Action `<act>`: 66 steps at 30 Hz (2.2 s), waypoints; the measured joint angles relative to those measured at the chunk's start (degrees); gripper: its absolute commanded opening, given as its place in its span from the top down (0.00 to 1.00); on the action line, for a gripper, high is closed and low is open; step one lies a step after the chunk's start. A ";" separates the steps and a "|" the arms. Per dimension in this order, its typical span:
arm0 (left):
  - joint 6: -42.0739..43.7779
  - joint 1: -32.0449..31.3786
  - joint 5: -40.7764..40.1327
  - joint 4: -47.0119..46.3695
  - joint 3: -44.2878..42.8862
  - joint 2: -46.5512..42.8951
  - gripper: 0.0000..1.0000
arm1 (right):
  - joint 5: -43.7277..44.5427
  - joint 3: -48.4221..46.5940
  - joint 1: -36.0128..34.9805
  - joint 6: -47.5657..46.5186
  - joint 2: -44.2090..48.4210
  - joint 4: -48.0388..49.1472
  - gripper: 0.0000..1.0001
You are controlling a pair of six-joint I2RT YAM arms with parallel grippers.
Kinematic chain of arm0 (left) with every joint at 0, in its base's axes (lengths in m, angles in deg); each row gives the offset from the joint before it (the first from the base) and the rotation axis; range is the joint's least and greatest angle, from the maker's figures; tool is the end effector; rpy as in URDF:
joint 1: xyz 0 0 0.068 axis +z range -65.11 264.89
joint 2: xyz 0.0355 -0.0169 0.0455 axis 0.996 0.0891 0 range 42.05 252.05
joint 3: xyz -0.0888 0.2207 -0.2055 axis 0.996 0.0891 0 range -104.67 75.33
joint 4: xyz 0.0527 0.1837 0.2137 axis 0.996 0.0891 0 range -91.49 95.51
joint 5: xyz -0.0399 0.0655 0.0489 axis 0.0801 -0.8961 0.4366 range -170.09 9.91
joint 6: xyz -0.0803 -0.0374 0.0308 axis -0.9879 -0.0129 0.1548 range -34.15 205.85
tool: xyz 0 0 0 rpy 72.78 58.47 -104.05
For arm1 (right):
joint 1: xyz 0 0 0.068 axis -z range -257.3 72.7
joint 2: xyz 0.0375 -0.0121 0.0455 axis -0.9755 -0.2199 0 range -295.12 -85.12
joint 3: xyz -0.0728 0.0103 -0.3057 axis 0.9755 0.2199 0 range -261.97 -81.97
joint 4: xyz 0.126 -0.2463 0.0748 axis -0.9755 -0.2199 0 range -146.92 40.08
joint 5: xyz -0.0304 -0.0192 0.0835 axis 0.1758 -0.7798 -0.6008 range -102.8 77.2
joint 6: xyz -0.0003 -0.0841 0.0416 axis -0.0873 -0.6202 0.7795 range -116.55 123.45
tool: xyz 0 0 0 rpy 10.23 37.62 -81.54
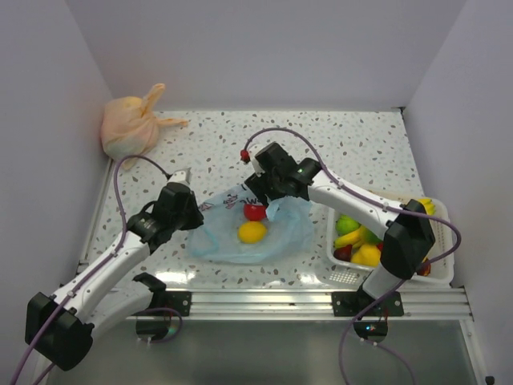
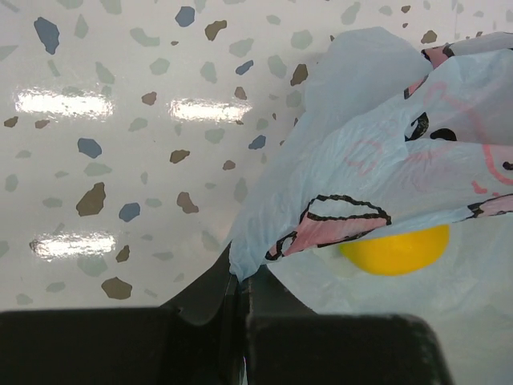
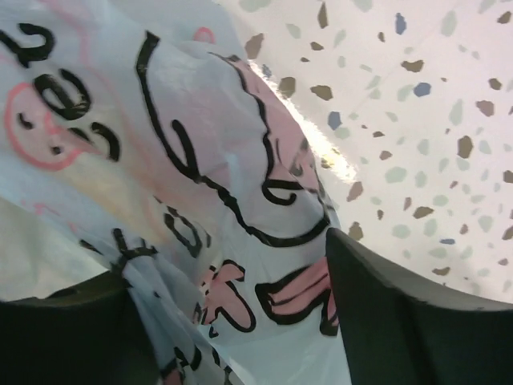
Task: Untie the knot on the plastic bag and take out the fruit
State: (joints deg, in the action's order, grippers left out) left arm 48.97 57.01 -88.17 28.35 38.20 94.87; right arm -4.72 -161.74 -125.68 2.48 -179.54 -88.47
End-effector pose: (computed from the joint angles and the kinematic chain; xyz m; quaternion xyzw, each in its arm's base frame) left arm 0.2026 -0.0937 0.2296 -0.0991 0.9184 -0.1471 0.3537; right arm 0.2853 0.3032 0.2824 -0.3749 0.8694 0.0654 0.3152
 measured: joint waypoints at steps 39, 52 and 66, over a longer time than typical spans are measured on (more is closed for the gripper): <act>-0.09 0.00 3.45 5.90 -8.74 2.19 1.00 | -5.42 6.95 -15.65 4.72 1.88 0.37 0.28; 0.04 0.00 4.07 6.10 -8.74 2.19 1.00 | -3.30 10.36 -11.32 2.25 -5.07 13.14 0.04; 0.07 0.00 3.61 6.75 -7.85 1.55 1.00 | -7.89 14.56 -11.19 2.29 -7.45 16.98 0.71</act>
State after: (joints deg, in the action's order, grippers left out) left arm 49.04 57.01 -84.56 35.11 30.36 96.42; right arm -12.61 -147.18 -136.87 4.77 -186.99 -71.49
